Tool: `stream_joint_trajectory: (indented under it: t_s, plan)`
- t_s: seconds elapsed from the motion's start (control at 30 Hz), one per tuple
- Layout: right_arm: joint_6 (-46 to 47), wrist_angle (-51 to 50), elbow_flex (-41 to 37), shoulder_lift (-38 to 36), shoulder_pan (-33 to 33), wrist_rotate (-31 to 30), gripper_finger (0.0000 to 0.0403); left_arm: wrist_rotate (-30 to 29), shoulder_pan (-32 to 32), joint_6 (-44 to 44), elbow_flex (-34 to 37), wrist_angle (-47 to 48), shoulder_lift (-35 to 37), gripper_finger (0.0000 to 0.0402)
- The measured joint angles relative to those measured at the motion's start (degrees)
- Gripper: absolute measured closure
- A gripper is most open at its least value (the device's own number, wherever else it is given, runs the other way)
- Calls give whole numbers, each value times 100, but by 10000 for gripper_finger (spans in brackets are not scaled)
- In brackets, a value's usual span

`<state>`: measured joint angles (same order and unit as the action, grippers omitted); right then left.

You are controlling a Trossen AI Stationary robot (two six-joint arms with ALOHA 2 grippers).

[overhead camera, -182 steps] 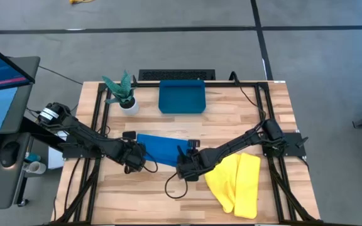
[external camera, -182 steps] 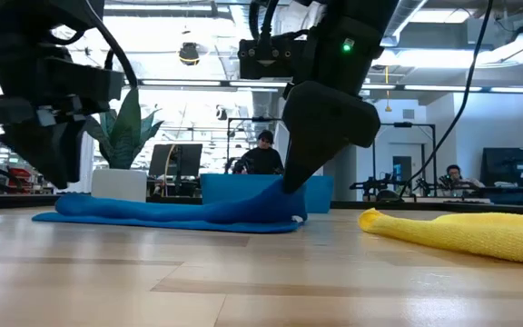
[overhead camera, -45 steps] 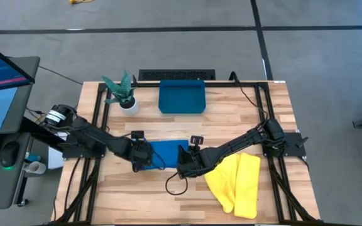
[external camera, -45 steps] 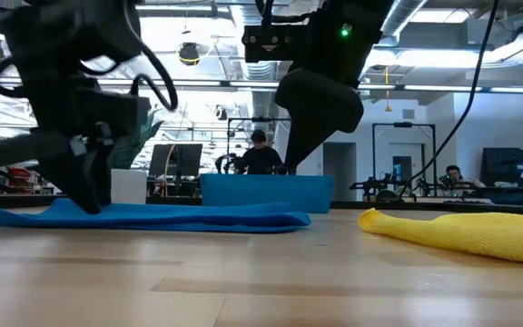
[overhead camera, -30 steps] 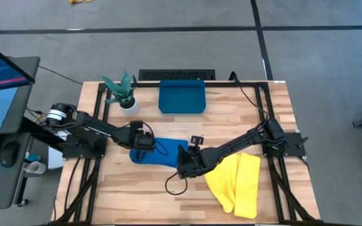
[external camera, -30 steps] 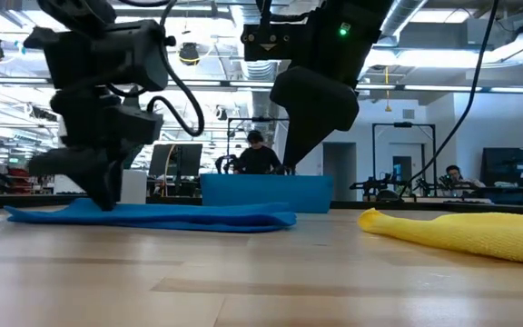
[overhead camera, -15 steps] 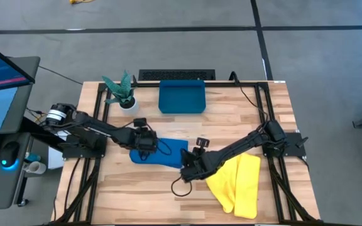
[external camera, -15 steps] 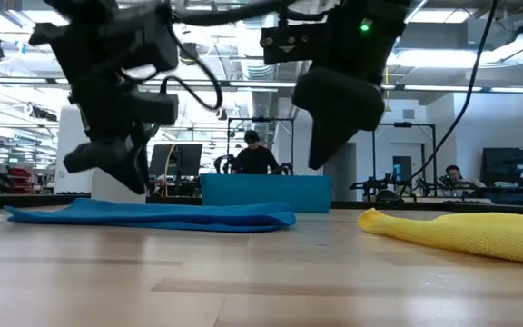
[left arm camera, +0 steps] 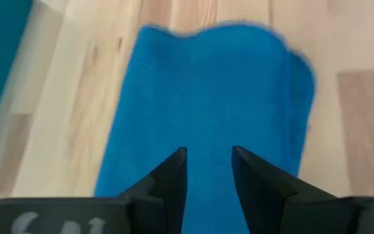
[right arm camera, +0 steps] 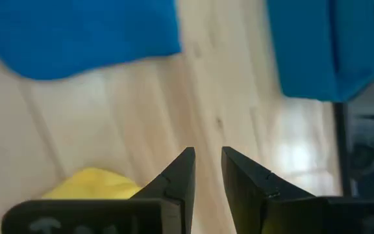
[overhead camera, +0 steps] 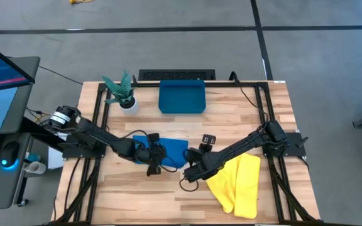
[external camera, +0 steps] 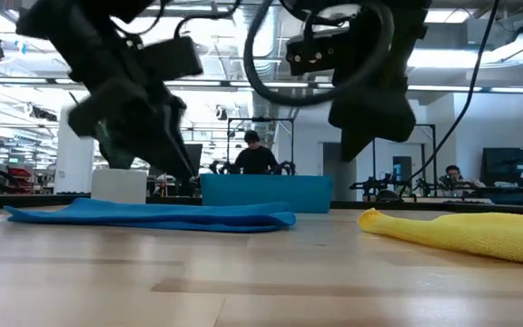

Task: Roll microfiber towels into tight, uniform cylinder then place into a basket
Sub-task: Fold the blue microfiber towel

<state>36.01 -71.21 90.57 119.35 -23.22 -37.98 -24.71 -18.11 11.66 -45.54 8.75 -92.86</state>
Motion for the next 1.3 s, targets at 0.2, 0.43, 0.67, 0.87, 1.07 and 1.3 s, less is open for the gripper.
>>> stream_joint_trajectory:
  t_s: [0.2,0.43,0.67,0.87,1.07,1.3]
  plan:
    - [-16,-68,2,0,-2,-35,305,290,20,2,6,-257,-522,288]
    - [-42,16,1,0,61,-100,305,1222,-153,-378,-11,-257,-610,288]
    - [-333,461,0,0,63,-81,305,1331,-467,-1023,-15,425,-429,288]
    - [-503,674,0,0,63,-67,305,776,-740,-783,-96,1306,360,288]
    - [-509,701,0,0,83,-60,305,-289,-840,423,-111,2972,1302,288]
    - [-512,718,0,0,83,-32,305,-284,-145,1468,234,3320,1608,288]
